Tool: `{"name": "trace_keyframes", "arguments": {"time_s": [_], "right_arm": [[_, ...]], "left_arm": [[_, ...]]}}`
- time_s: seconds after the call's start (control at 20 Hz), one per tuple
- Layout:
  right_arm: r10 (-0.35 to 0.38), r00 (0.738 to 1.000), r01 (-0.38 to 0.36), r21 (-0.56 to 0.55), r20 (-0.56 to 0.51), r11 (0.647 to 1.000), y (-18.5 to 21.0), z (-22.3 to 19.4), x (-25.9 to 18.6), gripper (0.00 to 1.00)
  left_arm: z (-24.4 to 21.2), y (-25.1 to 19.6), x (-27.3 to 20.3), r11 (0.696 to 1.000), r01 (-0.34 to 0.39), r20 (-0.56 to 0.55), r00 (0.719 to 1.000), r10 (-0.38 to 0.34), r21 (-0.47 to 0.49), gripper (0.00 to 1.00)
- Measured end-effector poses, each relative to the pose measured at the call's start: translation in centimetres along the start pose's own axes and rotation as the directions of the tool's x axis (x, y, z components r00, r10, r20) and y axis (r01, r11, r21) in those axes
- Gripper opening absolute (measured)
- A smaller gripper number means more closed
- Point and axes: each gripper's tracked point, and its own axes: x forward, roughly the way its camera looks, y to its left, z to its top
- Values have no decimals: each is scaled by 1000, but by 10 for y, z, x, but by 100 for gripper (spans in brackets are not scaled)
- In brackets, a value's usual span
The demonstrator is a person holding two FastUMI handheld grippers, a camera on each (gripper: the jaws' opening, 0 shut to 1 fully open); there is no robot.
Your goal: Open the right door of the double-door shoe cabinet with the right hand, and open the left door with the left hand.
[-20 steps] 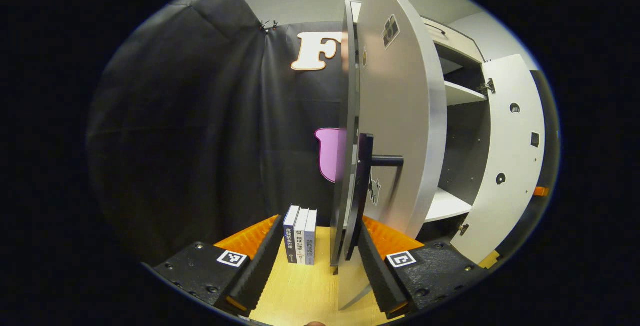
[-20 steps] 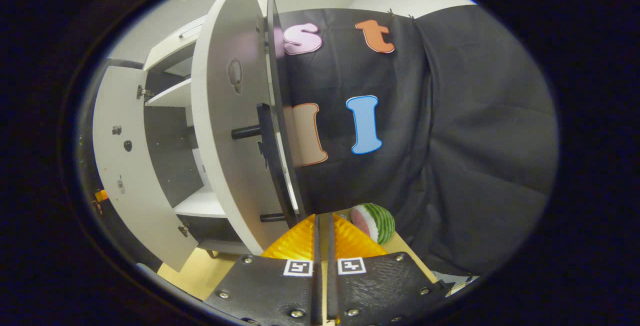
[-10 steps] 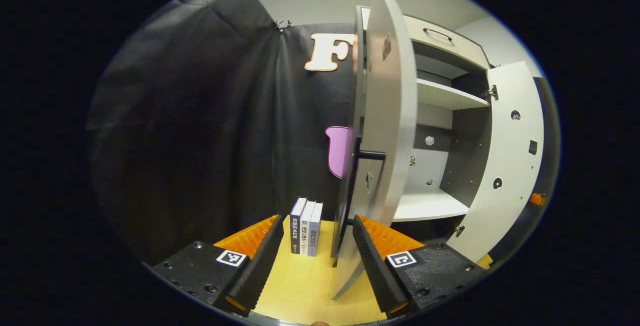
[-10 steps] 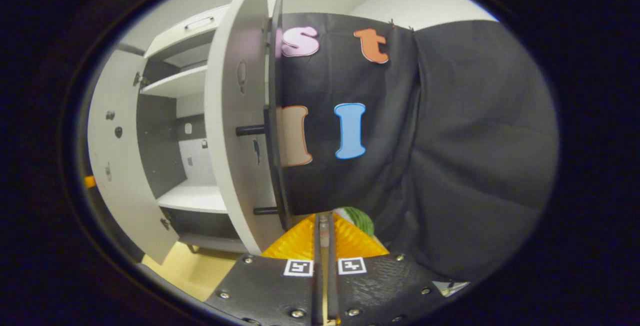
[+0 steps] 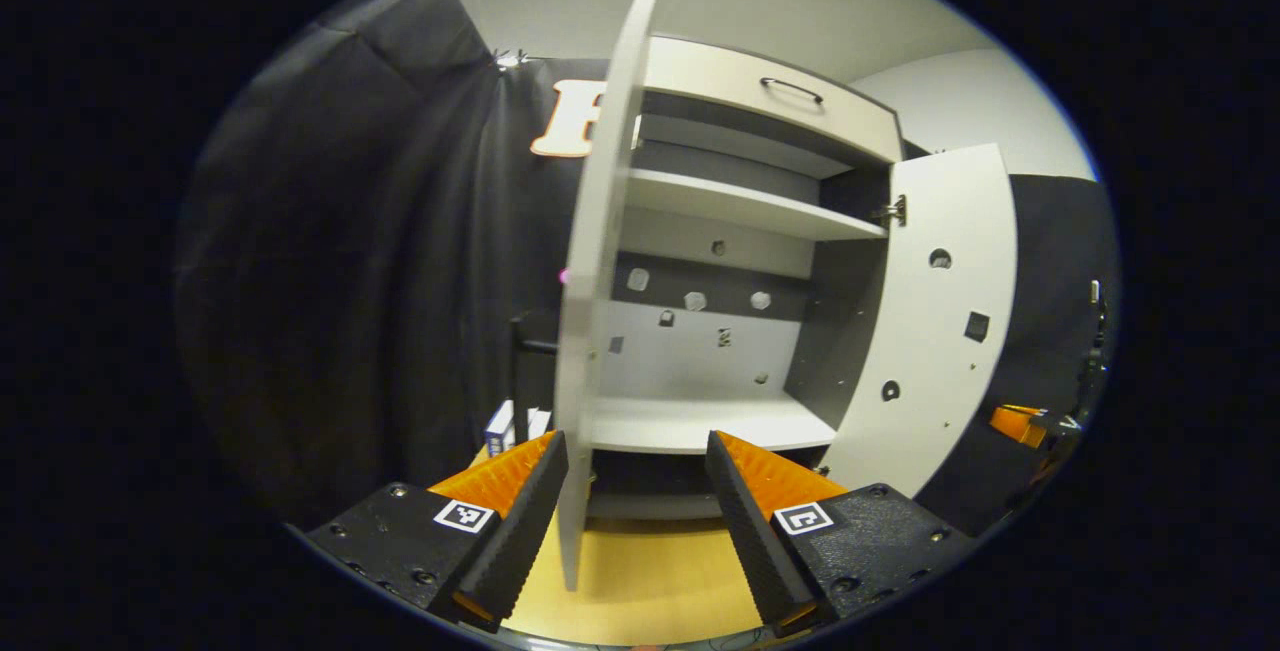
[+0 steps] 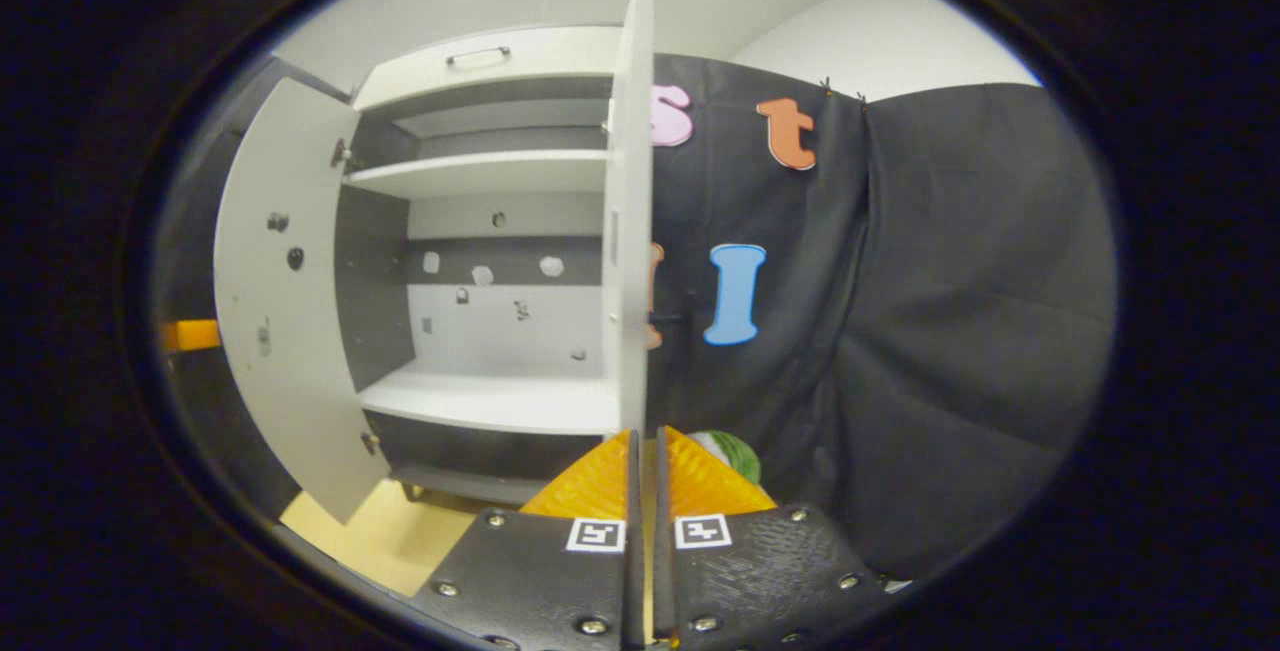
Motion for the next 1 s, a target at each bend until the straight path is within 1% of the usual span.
{"name": "trace_keyframes", "arguments": {"time_s": [0.05,0.1,0.15,0.25,0.3,0.4,0.55,0.6,0.65,0.7,0.8,0.85,0.9,1.0], "right_arm": [[17,1000,-17,-7,11,1000,14,5,0,4],[42,999,-42,-12,21,999,30,8,4,4],[72,997,-71,-13,37,997,46,14,9,4],[128,989,-129,1,72,992,77,27,20,4],[155,984,-156,7,85,988,93,34,25,4],[193,975,-195,8,111,981,119,50,34,4],[215,965,-220,15,148,975,139,71,44,5],[225,963,-231,23,148,973,145,74,48,9],[228,963,-234,29,146,972,149,76,49,20],[225,963,-232,33,145,972,152,77,52,29],[231,963,-238,32,142,971,157,78,55,64],[238,962,-244,35,138,969,162,77,56,82],[244,960,-252,44,137,967,163,77,55,99],[246,959,-255,55,140,965,165,79,57,99]], "left_arm": [[3,-14,9,999,36,13,999,-36,-3,87],[6,-29,18,997,72,22,997,-71,-9,82],[7,-45,25,994,106,28,994,-106,-12,87],[14,-65,43,989,150,50,987,-150,-2,87],[17,-71,50,987,160,63,985,-159,1,87],[21,-74,63,989,151,65,986,-151,3,87],[29,-68,75,993,111,82,990,-113,35,87],[32,-65,77,995,91,85,992,-95,44,87],[34,-62,80,996,72,89,993,-76,49,87],[35,-61,82,997,59,89,994,-64,50,87],[35,-59,85,998,36,94,995,-41,51,89],[34,-59,88,998,29,96,995,-35,56,97],[33,-59,89,998,24,96,995,-30,62,97],[33,-61,91,997,26,97,995,-34,74,96]]}}
